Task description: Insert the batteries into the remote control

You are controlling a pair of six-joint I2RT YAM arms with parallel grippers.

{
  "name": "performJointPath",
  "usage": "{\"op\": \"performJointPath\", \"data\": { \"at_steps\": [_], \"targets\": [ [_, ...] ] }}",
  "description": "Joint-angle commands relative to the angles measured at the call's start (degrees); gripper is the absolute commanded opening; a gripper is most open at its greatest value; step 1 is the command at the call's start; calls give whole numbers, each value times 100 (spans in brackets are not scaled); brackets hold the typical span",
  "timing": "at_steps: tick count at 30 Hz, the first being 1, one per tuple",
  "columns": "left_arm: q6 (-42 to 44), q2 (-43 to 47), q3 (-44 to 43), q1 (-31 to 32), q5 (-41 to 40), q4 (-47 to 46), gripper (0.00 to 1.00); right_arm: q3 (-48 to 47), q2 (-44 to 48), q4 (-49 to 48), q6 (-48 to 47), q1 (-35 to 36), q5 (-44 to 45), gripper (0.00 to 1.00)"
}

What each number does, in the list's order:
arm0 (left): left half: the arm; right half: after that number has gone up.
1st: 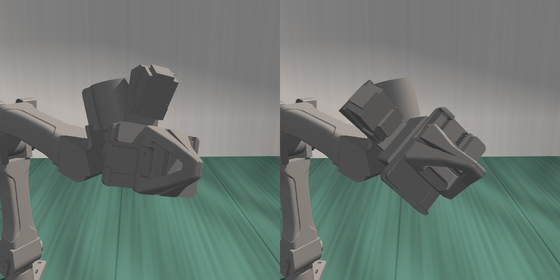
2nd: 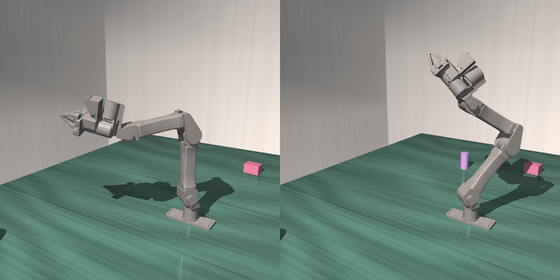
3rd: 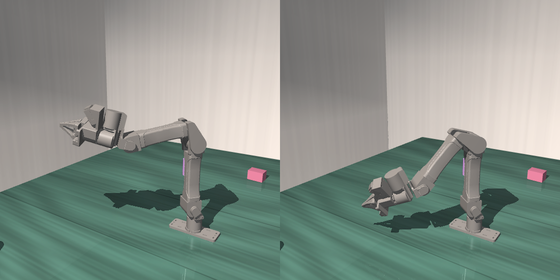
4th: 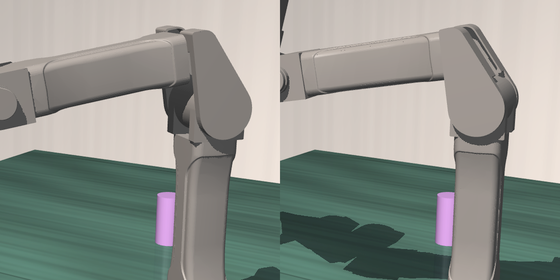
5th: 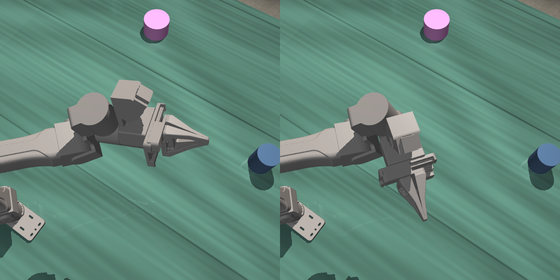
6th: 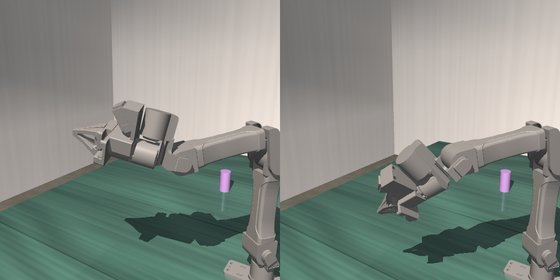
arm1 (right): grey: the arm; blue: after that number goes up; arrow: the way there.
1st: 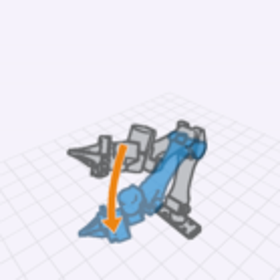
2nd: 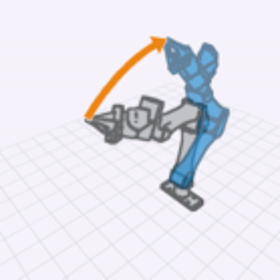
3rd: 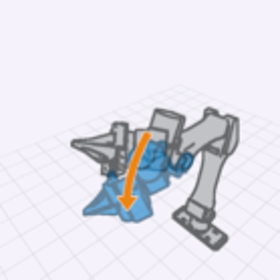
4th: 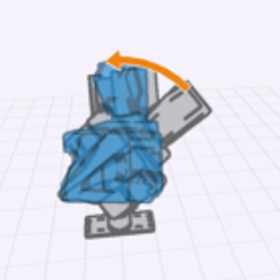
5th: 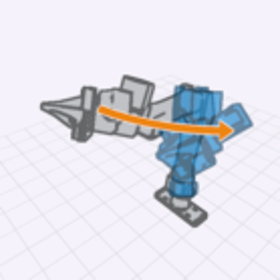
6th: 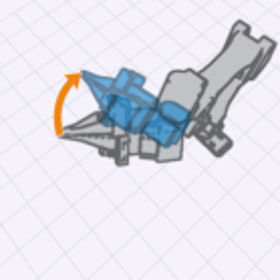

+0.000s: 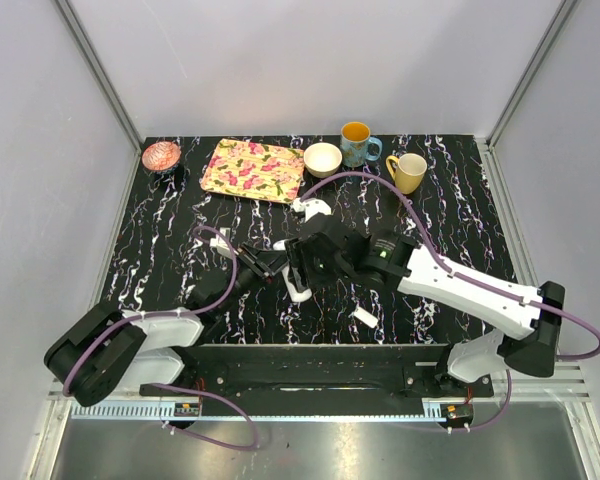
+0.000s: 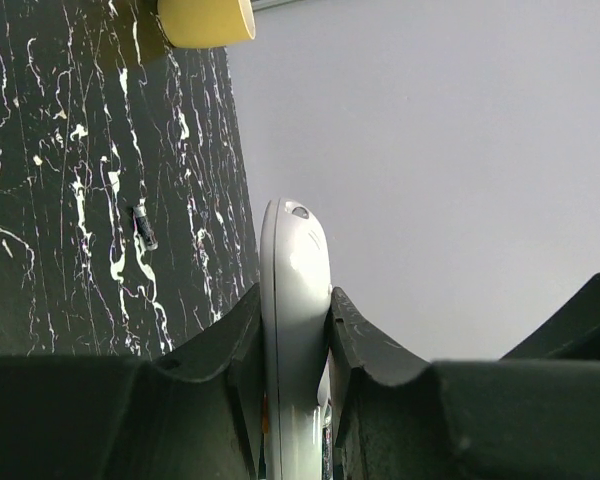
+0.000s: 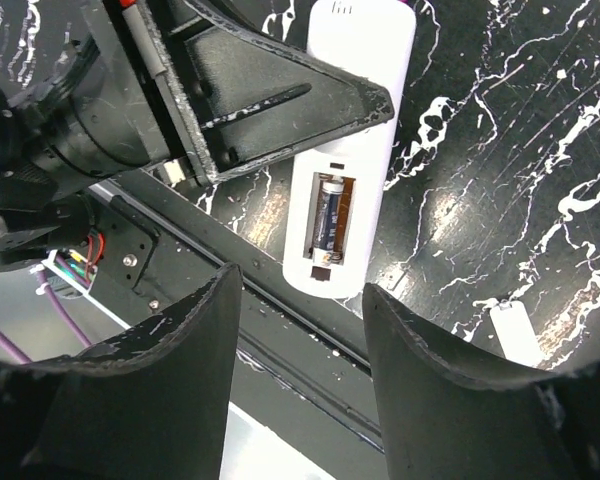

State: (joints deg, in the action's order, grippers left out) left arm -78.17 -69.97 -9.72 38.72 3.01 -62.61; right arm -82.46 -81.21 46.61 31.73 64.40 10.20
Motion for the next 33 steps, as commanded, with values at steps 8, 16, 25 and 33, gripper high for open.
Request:
{"op": "performJointPath", "data": {
  "at_steps": [8, 16, 25, 33],
  "targets": [
    [-269, -43, -285, 30, 174, -718, 0, -87, -308, 94, -167, 37, 299, 43],
    [-278, -25, -285, 39, 244, -674, 0, -95, -501, 32, -272, 37, 316, 39],
    [-295, 1, -303, 48, 297, -691, 0, -51, -598, -64, -325, 37, 299, 28],
    [-286, 1, -180, 48, 175, -718, 0, -43, -265, -47, -193, 37, 614, 59]
  ]
}}
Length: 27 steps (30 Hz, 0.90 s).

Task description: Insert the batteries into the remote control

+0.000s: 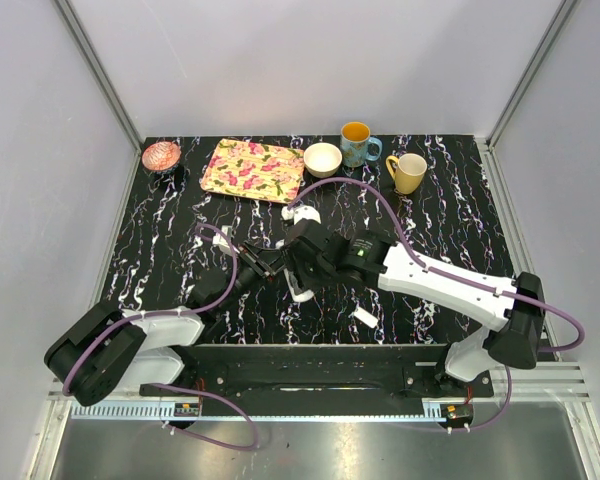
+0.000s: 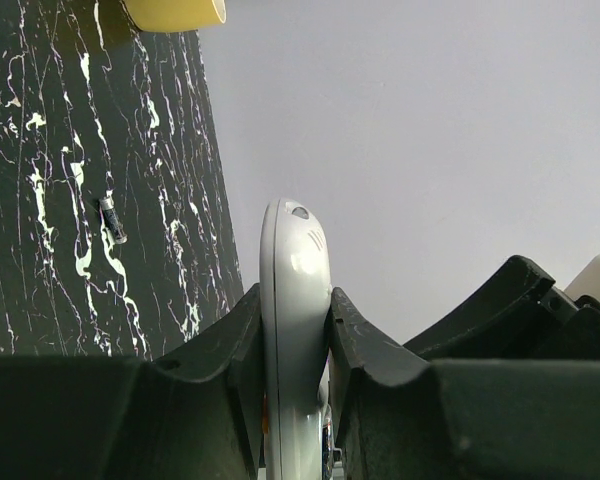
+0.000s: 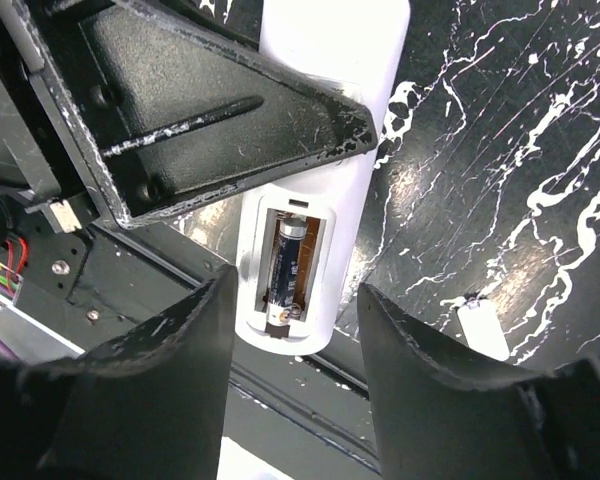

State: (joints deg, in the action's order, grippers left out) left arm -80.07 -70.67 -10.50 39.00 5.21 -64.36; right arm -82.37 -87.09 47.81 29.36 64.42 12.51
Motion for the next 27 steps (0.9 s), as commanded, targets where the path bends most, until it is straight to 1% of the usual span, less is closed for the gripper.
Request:
{"op": "performJointPath", "data": {
  "at_steps": [1, 2, 3, 4, 5, 13, 14, 15, 17, 20, 23, 25, 27],
  "targets": [
    [-96, 63, -75, 20, -47, -543, 0, 27, 411, -184, 69, 35, 462, 64],
    [-88, 63, -49, 20, -55, -551, 0, 80, 499, -237, 87, 35, 523, 66],
    [-87, 54, -31, 20, -82, -552, 0, 141, 665, -281, 87, 35, 541, 35],
    [-87, 54, -13, 20, -91, -578, 0, 220, 719, -316, 87, 35, 568, 0],
    [-105, 36, -22, 20, -82, -595, 0, 265, 763, -308, 148, 27, 629, 0],
    [-131, 62, -31, 20, -29, -613, 0, 309, 746, -395, 157, 26, 217, 0],
    [-123, 71, -22, 28, -38, -604, 0, 300, 746, -465, 140, 26, 173, 20],
    [-114, 89, -22, 20, -47, -569, 0, 292, 755, -501, 114, 26, 77, 30],
    [-114, 115, -4, 28, -55, -560, 0, 248, 737, -545, 87, 27, 23, 43],
    [-105, 133, -4, 20, -55, -543, 0, 186, 658, -545, 52, 35, -64, 43],
    [-105, 115, -5, 28, -55, -525, 0, 142, 570, -562, 17, 35, -170, 41],
    [-105, 115, -13, 28, -47, -525, 0, 142, 500, -571, -1, 35, -214, 37],
    [-105, 107, -22, 20, -38, -525, 0, 133, 456, -571, -10, 27, -266, 37]
  ]
}}
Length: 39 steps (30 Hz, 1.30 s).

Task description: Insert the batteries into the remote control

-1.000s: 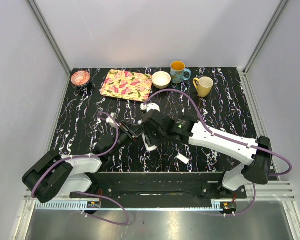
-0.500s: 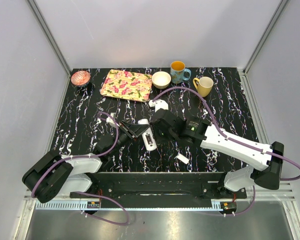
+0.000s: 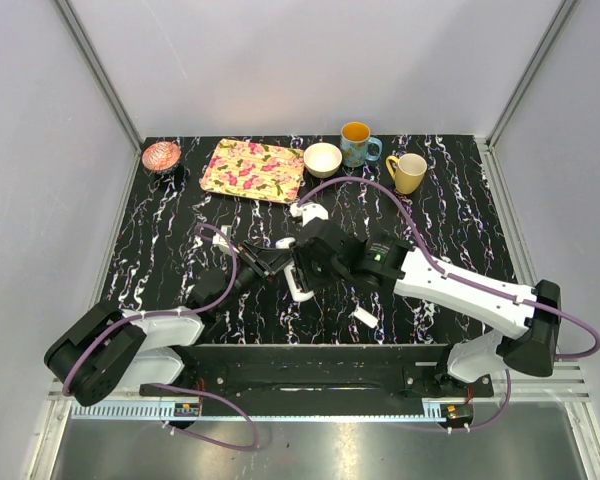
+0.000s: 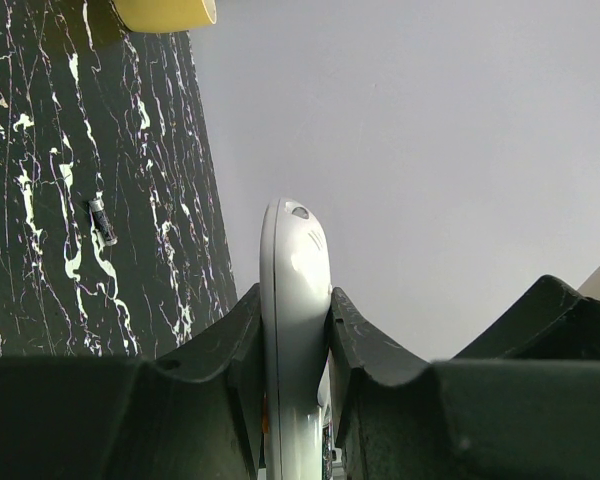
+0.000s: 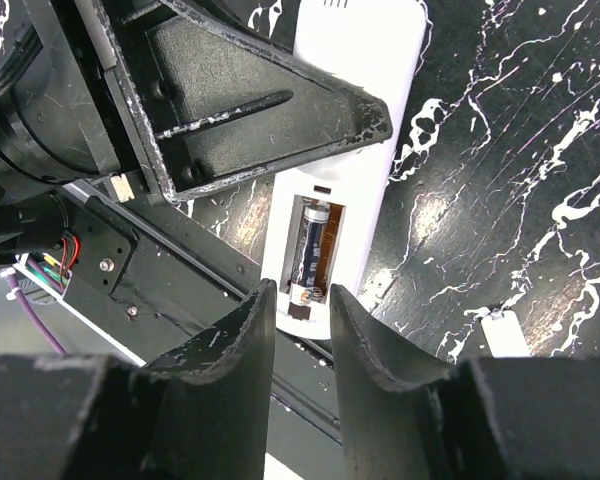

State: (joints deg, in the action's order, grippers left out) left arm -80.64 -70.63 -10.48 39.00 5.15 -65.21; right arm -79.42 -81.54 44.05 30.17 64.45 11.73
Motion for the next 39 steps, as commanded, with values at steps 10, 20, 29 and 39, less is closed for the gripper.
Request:
{"op": "performJointPath", "data": {
  "at_steps": [10, 20, 29, 39],
  "targets": [
    [-75, 111, -24, 28, 4, -484, 0, -188, -292, -151, -126, 24, -109, 36],
    [-92, 190, -24, 20, 4, -466, 0, -118, -424, -81, -99, 24, -109, 32],
    [-83, 199, -7, 20, -14, -458, 0, -74, -424, 24, -73, 33, -153, 8],
    [-66, 32, 81, 28, -93, -598, 0, -583, -346, 560, -99, 24, -214, 0]
  ]
}}
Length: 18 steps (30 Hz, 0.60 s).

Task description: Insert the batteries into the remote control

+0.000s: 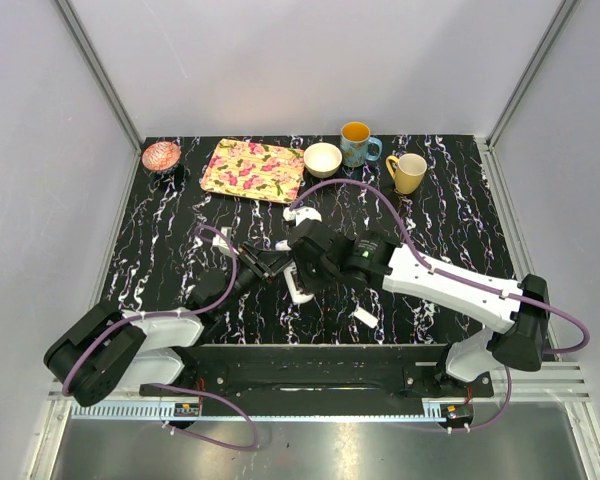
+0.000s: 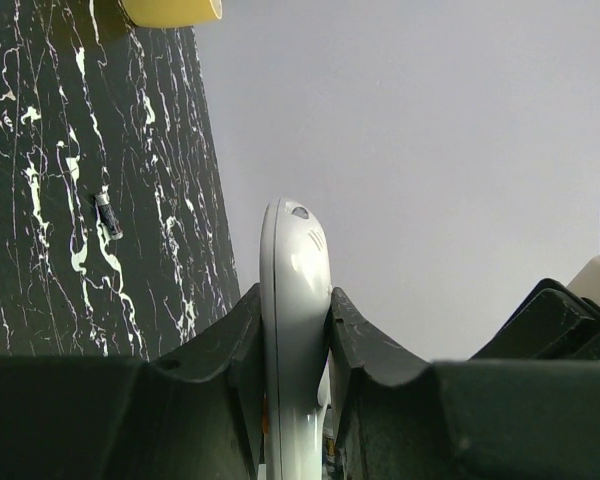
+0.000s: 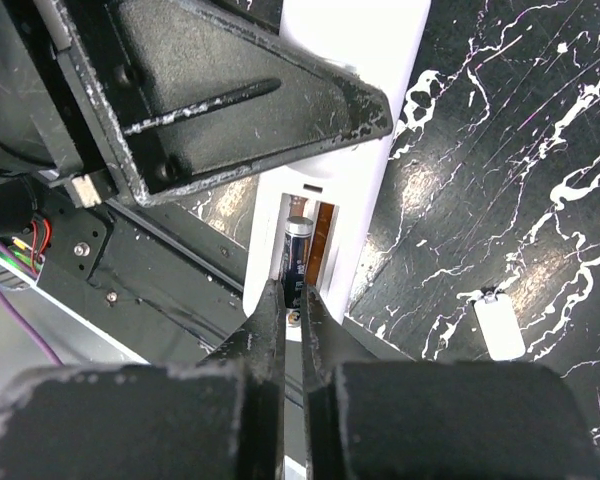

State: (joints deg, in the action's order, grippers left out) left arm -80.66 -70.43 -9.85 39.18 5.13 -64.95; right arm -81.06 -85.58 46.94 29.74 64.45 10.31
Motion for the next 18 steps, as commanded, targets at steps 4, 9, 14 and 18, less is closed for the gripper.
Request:
{"op": "performJointPath", "data": {
  "at_steps": [4, 9, 14, 18],
  "targets": [
    [-90, -84, 44, 2, -82, -800, 0, -569, 42, 447, -65, 15, -265, 0],
    [-99, -102, 44, 11, -108, -897, 0, -674, -55, 492, 6, -46, -766, 0],
    [-195, -111, 53, 28, -99, -1125, 0, -806, -187, 694, 59, -142, -986, 0],
    [-239, -111, 53, 20, -73, -1187, 0, -842, -222, 825, 59, -274, -1013, 0]
  ]
}}
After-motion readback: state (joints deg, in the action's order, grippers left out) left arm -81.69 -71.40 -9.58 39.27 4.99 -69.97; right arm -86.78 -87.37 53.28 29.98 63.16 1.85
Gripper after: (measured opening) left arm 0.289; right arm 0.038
